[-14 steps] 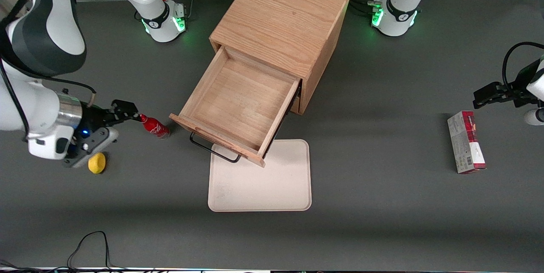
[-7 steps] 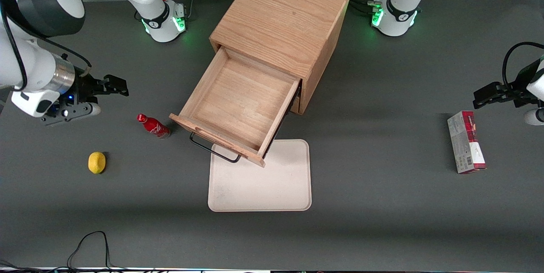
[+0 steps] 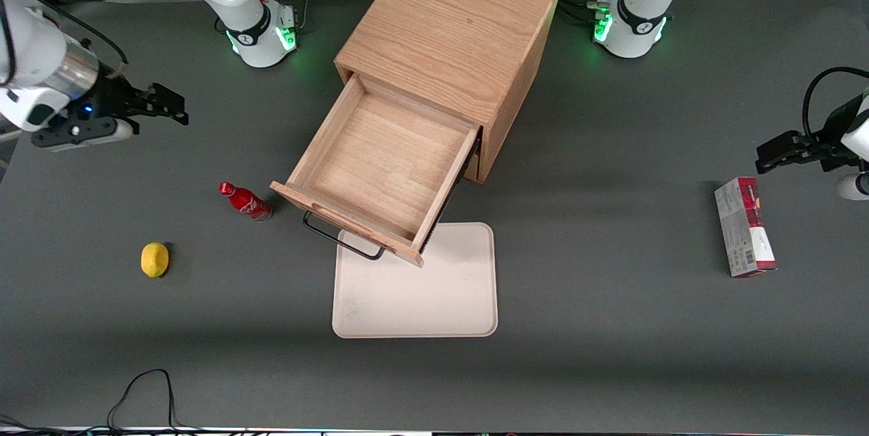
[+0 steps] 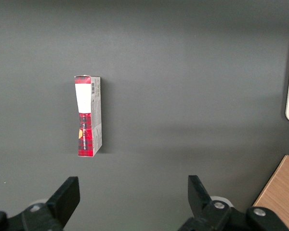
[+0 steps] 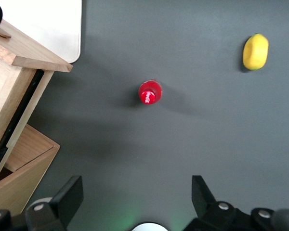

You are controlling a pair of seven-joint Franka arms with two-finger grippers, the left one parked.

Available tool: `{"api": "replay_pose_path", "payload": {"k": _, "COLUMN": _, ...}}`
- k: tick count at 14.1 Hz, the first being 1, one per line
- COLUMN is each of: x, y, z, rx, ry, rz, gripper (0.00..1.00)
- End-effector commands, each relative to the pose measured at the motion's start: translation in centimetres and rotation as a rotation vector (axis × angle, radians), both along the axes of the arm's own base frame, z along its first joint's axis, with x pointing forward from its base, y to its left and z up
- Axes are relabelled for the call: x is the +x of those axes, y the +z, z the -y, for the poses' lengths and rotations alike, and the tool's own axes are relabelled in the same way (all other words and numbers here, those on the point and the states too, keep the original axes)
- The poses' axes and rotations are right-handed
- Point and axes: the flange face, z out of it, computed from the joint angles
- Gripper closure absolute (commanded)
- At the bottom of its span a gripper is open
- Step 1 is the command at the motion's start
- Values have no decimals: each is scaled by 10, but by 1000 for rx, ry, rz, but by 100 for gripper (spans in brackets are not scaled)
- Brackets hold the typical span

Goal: Open upper drawer

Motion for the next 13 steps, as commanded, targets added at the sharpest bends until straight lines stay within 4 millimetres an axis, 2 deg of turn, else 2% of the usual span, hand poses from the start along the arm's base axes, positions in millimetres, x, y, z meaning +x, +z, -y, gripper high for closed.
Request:
{"api": "replay_pose_path", "payload": {"k": 1, "x": 2, "y": 19, "z": 6, "rx": 23, "ry": 19, "rz": 5, "gripper": 0}}
{"api": "replay_pose_path", "payload": {"k": 3, "x": 10, "y": 18, "z": 9, "rx": 2, "ry": 18, "rz": 8, "gripper": 0}}
{"api": "replay_pose_path", "payload": {"k": 6, "x": 40, "y": 30, "z": -28, "rx": -13, "ry": 84, "rz": 34, "gripper": 0}}
{"api": "replay_pose_path", "payload": {"k": 7, "x": 48, "y": 32, "z": -20, "rx": -11, "ry": 69, "rz": 22, "gripper": 0}}
{"api": "replay_pose_path", "payload": {"k": 9, "x": 57, "y": 36, "z": -21, "rx": -11, "ry": 73, "rz": 6, "gripper": 0}}
{"api": "replay_pose_path", "payload": {"k": 13, "x": 56, "y": 37, "z": -15, "rx": -4, "ry": 61, "rz": -19, "gripper": 0}}
